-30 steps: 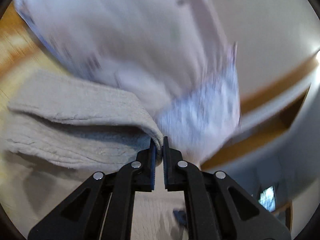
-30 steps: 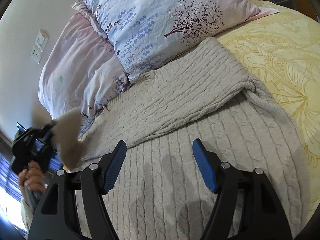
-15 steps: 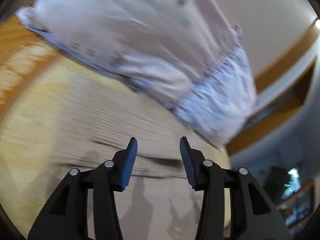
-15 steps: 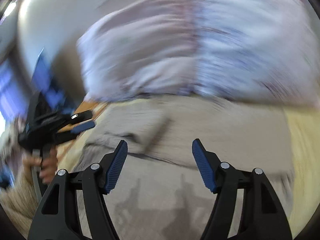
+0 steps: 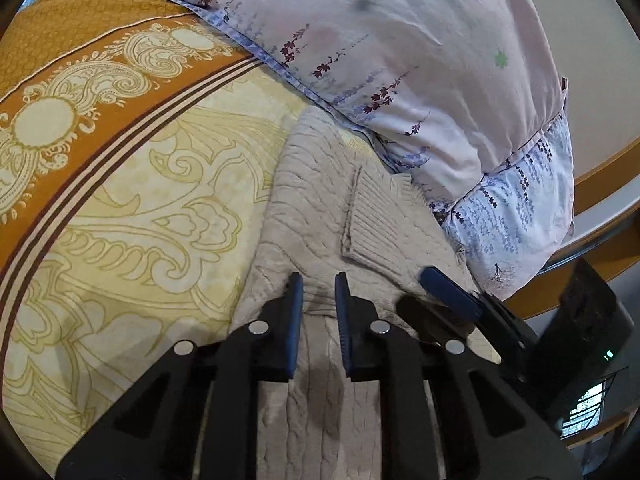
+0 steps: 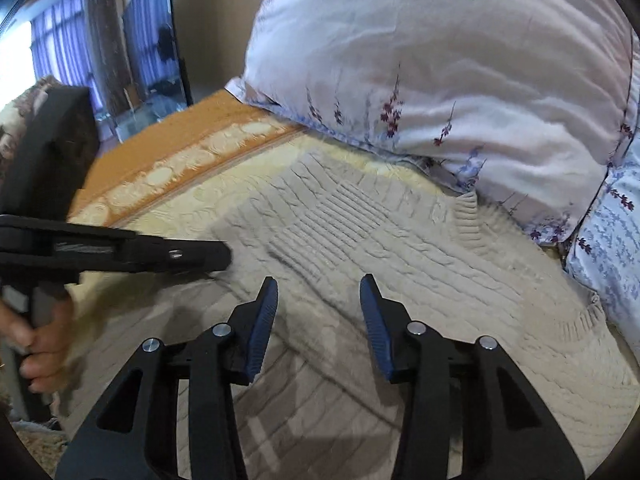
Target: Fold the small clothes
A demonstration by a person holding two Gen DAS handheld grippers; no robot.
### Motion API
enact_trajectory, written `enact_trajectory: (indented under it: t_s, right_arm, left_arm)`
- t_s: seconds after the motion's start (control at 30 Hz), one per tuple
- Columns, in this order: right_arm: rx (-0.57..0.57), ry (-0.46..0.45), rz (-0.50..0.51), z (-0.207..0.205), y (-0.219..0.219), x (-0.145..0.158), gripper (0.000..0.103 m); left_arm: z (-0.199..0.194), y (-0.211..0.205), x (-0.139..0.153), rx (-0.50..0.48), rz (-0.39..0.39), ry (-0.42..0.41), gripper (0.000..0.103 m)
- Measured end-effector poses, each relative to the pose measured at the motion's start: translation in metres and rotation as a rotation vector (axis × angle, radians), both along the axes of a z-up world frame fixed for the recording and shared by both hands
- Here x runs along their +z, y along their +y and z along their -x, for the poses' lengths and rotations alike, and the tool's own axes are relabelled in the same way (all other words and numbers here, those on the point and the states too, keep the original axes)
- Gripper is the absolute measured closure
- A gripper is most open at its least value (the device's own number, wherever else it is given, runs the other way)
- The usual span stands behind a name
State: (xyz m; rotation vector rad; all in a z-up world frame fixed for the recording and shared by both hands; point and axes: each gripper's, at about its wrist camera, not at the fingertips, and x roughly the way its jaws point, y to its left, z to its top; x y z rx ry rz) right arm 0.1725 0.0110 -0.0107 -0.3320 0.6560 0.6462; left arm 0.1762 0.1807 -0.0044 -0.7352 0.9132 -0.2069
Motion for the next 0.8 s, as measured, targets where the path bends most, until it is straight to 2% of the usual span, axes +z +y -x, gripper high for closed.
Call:
enact_trajectory:
  t_s: [0.07,0.17,0.23,0.3,0.37,0.47,0.57,0.6,0.63,0.7,0.8]
  right_arm:
    - [-0.017,-0.009,0.027,-0.005,0.005,-0.007,0.061]
    - [-0.036,-0.039,0.028,-0.005,0.007,-0.008,0.091]
    - [-0.052,-0.030,-0.033,-0.006,-0.002,-0.003,0.098]
    - [-0.104,-0.052,-0.101,-0.005,-0.018,0.009,0.098]
    - [-0.171,-0.060,-0.217,-0.002,-0.048,0.024,0.098]
    - [-0.327,-0.083,-0.438,0.013,-0.120,0.044,0.098]
    - [-0.503,-0.083,-0.598,0.035,-0.190,0.041,0.098]
    - [-0.584,-0.051,-0.632,0.043,-0.215,0.029,0.098]
    - [-0.643,0.000,-0.627,0.047,-0.233,0.015,0.098]
    - [-0.727,0.117,-0.591,0.046,-0.257,-0.012,0.098]
    - [-0.797,0.255,-0.698,0.051,-0.293,-0.034,0.095]
  left_arm:
    - [0.001,0.000,0.000,-0.003,-0.006,-0.004,0.086]
    - [0.001,-0.001,0.001,-0.008,-0.008,-0.006,0.086]
    - [0.001,-0.001,0.001,-0.009,-0.007,-0.007,0.086]
    - [0.001,-0.001,0.001,-0.007,-0.008,-0.007,0.086]
    - [0.001,-0.001,0.001,-0.008,-0.011,-0.011,0.086]
    - [0.001,-0.001,0.001,-0.009,-0.010,-0.011,0.086]
    - [0.001,0.000,0.001,-0.020,-0.007,-0.016,0.083]
    - [0.001,-0.001,0.002,-0.027,0.002,-0.024,0.078]
    - [0.001,-0.001,0.003,-0.032,0.008,-0.029,0.075]
    - [0.001,-0.004,0.006,-0.049,0.009,-0.044,0.061]
    - [0.003,-0.011,0.012,-0.070,-0.014,-0.057,0.048]
